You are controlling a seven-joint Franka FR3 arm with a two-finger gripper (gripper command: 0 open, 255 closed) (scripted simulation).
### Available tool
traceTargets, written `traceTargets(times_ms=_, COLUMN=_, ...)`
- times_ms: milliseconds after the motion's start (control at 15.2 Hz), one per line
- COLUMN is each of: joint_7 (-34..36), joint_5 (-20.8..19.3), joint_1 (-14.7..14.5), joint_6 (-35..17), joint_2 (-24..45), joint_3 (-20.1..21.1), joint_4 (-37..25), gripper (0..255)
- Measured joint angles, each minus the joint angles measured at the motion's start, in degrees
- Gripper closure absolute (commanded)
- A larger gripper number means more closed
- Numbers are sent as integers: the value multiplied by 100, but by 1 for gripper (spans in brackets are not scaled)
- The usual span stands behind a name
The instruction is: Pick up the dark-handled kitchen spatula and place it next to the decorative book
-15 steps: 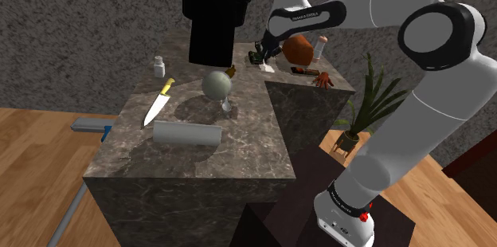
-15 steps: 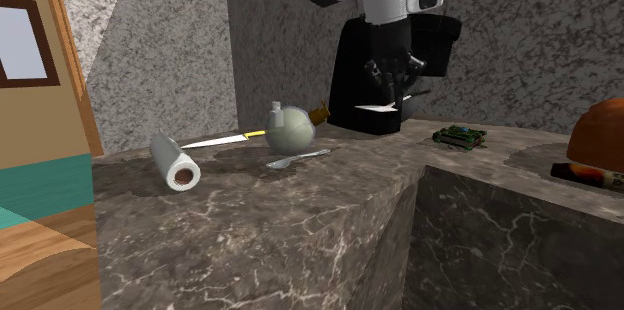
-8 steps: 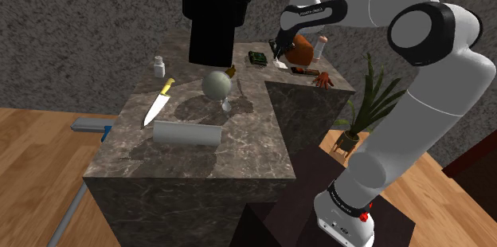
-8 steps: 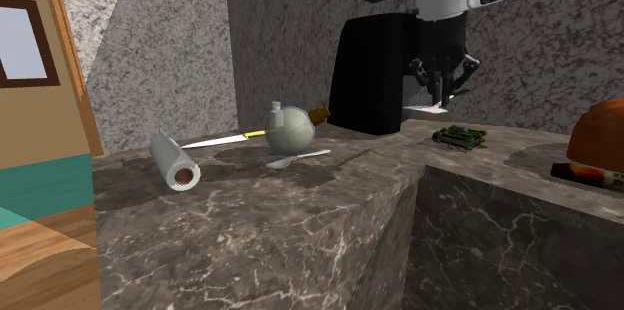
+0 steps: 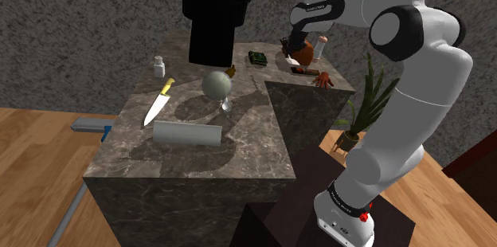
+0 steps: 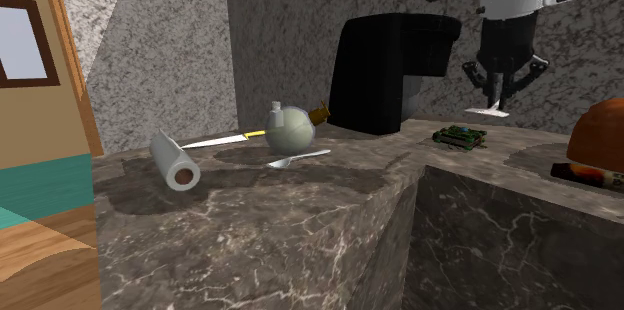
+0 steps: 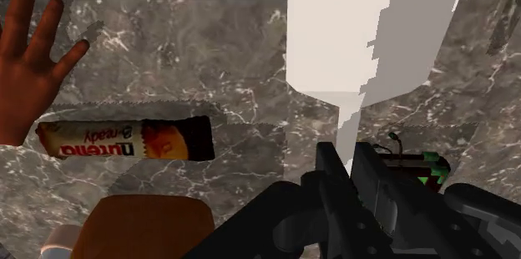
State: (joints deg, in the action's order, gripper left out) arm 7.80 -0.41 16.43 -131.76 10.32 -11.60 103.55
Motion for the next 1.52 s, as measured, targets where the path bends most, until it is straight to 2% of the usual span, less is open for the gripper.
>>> traceTargets(times_ms=198, joint_7=-492, joint_5=279, joint_1=296, joint_6=189, joint_2=423, joint_3=-86, joint_4=-609, gripper=255)
traceTargets(times_ms=264, joint_7=-565, joint_5=317, joint_1=342, joint_6=170, joint_2=473, joint_3=-97, joint_4=-639, gripper=255)
traceTargets(times_ms=1518, joint_7=-742, joint_5=527, joint_1=428, joint_6=-1063, joint_2=1020, joint_3=-29, joint_4=60, gripper=255)
